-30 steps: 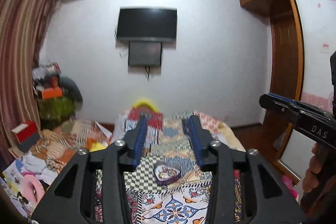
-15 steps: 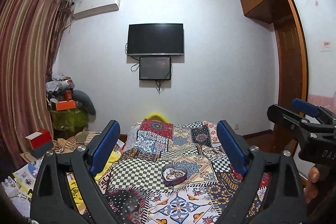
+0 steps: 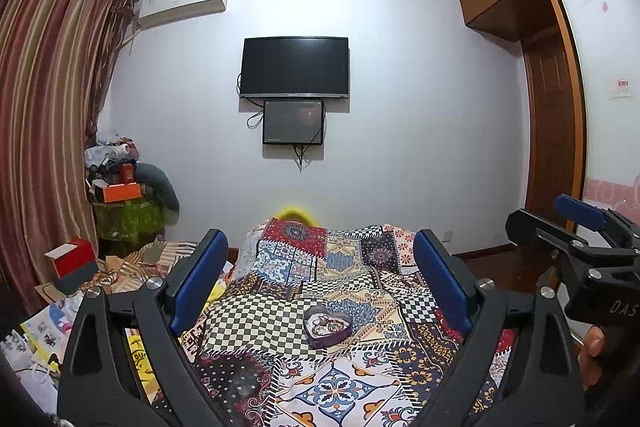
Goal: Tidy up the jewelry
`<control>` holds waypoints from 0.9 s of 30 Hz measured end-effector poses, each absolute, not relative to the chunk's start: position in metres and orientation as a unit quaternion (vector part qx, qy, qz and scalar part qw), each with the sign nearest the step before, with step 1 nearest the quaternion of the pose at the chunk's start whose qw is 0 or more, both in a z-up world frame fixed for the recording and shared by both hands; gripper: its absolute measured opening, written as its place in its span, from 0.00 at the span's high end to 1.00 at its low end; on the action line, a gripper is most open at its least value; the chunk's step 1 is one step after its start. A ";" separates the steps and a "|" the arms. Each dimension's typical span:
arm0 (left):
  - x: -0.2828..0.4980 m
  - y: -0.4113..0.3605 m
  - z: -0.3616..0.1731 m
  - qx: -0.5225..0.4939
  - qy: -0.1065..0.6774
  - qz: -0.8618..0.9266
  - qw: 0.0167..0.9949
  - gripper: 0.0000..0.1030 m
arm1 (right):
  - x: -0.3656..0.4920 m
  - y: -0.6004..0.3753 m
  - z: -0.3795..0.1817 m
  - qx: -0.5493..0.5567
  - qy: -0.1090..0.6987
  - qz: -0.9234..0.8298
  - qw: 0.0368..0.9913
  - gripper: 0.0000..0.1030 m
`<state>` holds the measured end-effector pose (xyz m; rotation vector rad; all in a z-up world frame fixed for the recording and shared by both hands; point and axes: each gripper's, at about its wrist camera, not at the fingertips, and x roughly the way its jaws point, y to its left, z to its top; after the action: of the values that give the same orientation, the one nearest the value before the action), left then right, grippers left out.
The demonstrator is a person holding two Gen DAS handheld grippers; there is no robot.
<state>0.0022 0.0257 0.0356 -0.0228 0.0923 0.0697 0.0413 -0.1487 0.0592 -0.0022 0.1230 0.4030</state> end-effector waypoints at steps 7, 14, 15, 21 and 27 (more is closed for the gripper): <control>0.005 0.030 0.035 -0.018 0.056 0.032 0.998 0.09 | 0.040 -0.148 0.057 -0.003 0.069 0.200 0.977 0.00; 0.009 0.030 0.034 -0.020 0.061 0.030 0.997 0.09 | 0.041 -0.150 0.058 -0.001 0.075 0.201 0.977 0.00; 0.010 0.030 0.034 -0.021 0.062 0.029 0.997 0.09 | 0.041 -0.151 0.058 0.000 0.076 0.201 0.977 0.00; 0.011 0.032 0.032 -0.025 0.066 0.025 0.997 0.09 | 0.040 -0.151 0.059 0.000 0.079 0.202 0.976 0.00; 0.014 0.033 0.029 -0.030 0.073 0.021 0.997 0.09 | 0.042 -0.152 0.060 0.003 0.083 0.201 0.976 0.00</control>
<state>0.0140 0.0331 0.0294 -0.0596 0.1461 0.0425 0.0420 -0.1520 0.0598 0.0068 0.1681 0.4044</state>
